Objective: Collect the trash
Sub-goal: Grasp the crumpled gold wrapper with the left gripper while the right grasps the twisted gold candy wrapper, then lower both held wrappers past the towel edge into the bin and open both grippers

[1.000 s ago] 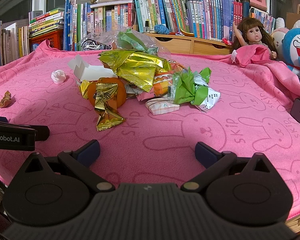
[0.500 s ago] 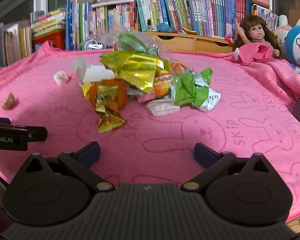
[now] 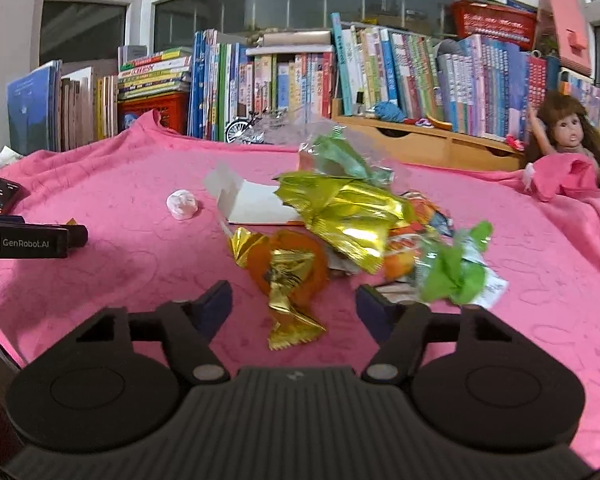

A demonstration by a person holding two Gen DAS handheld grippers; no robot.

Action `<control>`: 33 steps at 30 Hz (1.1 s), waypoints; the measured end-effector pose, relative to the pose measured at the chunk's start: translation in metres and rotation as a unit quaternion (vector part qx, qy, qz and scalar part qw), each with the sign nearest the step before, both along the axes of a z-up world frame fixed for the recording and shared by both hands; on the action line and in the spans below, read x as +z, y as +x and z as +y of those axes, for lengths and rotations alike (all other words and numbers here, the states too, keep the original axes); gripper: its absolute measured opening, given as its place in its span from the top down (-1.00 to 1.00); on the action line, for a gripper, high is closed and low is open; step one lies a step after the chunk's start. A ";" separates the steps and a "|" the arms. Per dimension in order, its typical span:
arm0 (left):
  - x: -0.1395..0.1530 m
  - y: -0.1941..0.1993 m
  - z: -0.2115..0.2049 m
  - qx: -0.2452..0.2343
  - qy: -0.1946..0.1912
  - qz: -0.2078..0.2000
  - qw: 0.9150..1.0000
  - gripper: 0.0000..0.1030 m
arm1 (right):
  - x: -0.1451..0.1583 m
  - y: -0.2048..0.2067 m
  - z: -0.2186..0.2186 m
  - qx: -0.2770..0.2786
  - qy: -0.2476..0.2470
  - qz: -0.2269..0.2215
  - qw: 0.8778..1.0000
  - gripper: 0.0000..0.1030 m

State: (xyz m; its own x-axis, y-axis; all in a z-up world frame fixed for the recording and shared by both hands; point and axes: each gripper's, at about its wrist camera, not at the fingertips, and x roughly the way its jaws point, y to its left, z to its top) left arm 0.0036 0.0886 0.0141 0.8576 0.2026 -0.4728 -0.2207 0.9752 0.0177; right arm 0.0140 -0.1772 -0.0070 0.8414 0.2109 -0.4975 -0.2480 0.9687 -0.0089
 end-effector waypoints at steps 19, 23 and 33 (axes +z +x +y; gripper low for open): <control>-0.012 0.006 0.007 -0.044 -0.068 0.010 0.997 0.53 | 0.000 -0.014 -0.011 -0.020 0.026 0.003 0.999 0.60; -0.001 -0.018 -0.016 -0.067 -0.064 0.009 0.996 0.53 | 0.002 -0.031 -0.013 -0.004 0.037 0.006 0.999 0.60; 0.012 -0.128 -0.065 -0.137 -0.075 0.002 0.988 0.53 | -0.006 -0.112 -0.022 0.051 0.055 0.056 0.996 0.60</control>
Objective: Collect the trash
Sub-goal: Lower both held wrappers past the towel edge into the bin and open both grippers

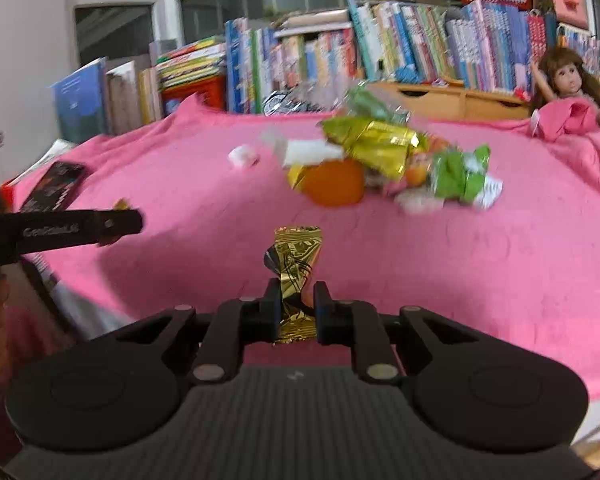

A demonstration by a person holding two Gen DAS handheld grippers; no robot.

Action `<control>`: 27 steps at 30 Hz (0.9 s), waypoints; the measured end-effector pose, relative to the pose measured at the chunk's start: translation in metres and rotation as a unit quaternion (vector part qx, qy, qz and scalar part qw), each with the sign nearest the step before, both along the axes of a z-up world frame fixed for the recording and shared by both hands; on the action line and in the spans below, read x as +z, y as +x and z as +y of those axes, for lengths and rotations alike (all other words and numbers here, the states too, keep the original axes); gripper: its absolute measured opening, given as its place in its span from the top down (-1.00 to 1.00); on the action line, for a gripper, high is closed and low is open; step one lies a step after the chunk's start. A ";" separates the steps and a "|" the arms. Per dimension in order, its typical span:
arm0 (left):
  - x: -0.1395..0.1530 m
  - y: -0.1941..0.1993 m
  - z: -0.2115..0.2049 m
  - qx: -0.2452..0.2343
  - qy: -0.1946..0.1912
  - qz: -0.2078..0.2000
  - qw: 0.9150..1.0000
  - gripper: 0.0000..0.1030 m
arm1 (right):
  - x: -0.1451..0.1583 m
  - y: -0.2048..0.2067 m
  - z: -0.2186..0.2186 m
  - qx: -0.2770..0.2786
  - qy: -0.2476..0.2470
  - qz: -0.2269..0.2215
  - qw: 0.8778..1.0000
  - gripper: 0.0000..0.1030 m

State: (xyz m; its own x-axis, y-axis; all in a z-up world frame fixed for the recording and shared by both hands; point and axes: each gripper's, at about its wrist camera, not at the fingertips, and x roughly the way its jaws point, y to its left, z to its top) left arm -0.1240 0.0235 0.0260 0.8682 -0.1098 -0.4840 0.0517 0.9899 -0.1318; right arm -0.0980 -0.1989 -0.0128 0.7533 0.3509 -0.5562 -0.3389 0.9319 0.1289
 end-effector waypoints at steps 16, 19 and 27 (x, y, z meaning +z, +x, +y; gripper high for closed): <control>-0.104 -0.020 -0.025 -0.064 0.042 0.225 0.971 0.51 | -0.103 -0.034 0.001 0.000 -0.009 0.166 0.986 0.56; -0.126 -0.018 -0.024 -0.060 0.042 0.256 0.964 0.50 | -0.118 -0.034 0.005 -0.002 -0.013 0.181 0.983 0.54; -0.140 -0.021 -0.022 -0.059 0.051 0.278 0.957 0.08 | -0.130 -0.031 0.012 -0.001 -0.016 0.198 0.980 0.06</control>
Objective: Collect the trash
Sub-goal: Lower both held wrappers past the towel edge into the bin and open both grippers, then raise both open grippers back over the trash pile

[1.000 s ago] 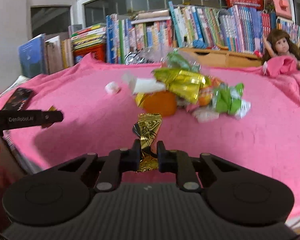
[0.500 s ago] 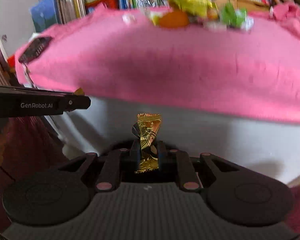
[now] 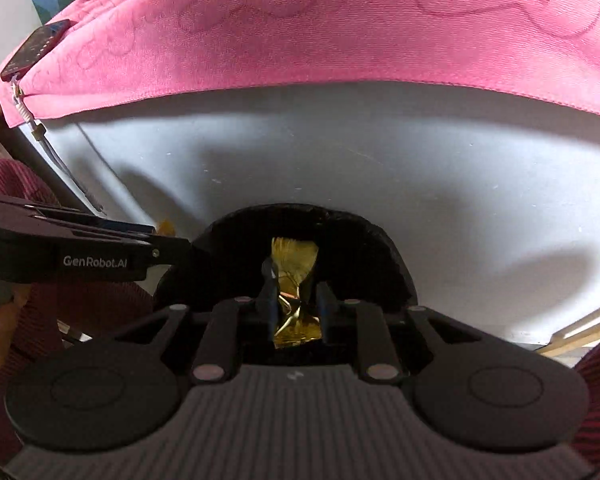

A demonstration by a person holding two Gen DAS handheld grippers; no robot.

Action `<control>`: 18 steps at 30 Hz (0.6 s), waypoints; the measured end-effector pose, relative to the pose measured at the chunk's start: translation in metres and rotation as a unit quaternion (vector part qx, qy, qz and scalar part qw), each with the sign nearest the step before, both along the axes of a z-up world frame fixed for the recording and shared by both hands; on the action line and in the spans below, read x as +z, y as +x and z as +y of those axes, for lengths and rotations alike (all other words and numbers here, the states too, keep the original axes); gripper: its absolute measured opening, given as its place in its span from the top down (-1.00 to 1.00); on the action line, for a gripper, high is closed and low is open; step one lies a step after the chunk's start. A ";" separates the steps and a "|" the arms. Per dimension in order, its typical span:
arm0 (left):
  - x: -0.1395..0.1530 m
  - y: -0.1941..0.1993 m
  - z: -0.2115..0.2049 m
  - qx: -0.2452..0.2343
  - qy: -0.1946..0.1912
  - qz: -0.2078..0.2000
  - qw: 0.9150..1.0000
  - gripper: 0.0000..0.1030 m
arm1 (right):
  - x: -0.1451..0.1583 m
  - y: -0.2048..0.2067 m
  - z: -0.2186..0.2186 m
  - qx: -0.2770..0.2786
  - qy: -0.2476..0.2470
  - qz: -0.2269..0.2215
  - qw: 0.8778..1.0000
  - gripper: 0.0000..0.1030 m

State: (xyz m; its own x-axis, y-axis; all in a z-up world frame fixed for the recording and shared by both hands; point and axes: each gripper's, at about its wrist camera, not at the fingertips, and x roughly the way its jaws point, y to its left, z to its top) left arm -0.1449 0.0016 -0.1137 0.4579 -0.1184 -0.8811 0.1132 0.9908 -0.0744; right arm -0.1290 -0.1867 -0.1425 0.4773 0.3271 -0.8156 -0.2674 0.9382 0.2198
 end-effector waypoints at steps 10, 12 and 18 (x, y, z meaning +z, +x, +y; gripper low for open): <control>0.010 0.004 -0.002 0.002 0.009 -0.020 1.000 -0.35 | 0.012 -0.003 -0.006 0.004 0.004 -0.019 1.000 -0.20; 0.016 0.005 -0.003 -0.003 0.008 -0.031 0.999 -0.40 | 0.018 -0.003 -0.009 0.003 0.006 -0.026 1.000 -0.22; 0.054 0.008 -0.002 -0.021 -0.009 -0.085 0.996 -0.51 | 0.053 0.000 -0.024 -0.005 0.012 -0.077 0.997 -0.31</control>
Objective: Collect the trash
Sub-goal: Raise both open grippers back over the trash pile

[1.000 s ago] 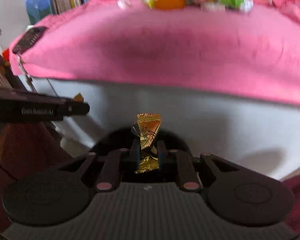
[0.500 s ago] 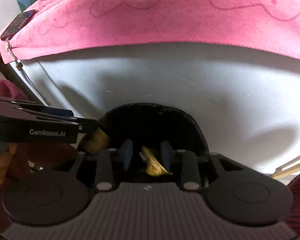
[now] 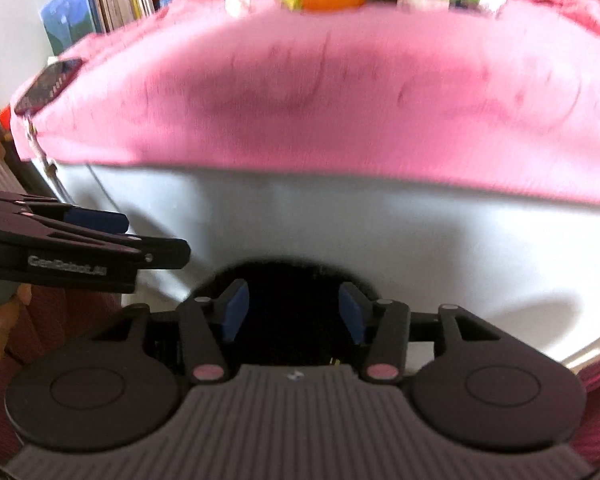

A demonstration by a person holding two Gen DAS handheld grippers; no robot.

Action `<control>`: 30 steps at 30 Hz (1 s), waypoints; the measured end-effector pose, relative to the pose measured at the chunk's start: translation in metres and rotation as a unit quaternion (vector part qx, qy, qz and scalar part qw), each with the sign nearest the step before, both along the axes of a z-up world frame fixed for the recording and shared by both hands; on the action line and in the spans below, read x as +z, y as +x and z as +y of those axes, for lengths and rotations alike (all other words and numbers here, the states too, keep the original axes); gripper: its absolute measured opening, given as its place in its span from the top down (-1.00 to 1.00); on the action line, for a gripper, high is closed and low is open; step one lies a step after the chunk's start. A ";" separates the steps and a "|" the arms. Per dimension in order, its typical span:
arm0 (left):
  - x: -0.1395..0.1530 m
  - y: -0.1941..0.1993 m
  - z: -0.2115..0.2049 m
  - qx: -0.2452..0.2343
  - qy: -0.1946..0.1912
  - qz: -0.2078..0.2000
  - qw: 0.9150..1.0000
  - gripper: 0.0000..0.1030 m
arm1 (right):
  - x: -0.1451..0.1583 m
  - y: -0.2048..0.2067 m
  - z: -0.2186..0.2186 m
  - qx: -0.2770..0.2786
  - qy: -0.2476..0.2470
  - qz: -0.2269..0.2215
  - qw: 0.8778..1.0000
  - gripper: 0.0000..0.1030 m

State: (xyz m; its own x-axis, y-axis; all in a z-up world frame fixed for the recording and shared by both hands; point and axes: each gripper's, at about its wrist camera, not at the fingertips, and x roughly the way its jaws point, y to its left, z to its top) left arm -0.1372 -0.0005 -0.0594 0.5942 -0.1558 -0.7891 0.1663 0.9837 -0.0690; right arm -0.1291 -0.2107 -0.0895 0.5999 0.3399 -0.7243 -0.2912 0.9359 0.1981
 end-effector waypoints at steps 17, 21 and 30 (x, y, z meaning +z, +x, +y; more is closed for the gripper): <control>0.098 0.035 -0.010 -0.006 -0.050 -0.145 0.988 -0.65 | 0.087 0.031 -0.022 -0.030 -0.029 -0.163 0.986 -0.51; 0.092 0.061 -0.015 0.048 -0.043 -0.189 0.980 -0.66 | 0.089 0.053 -0.032 -0.062 -0.044 -0.186 0.980 -0.51; 0.087 0.119 -0.029 0.053 -0.073 -0.196 0.976 -0.66 | 0.092 0.116 -0.066 -0.142 -0.038 -0.205 0.968 -0.51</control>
State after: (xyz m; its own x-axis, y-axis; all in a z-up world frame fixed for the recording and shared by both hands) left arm -0.0182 -0.0292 0.0280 0.8649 -0.1707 -0.4720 0.1055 0.9812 -0.1616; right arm -0.0133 -0.2765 0.0027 0.9037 0.0741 -0.4218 -0.0595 0.9971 0.0477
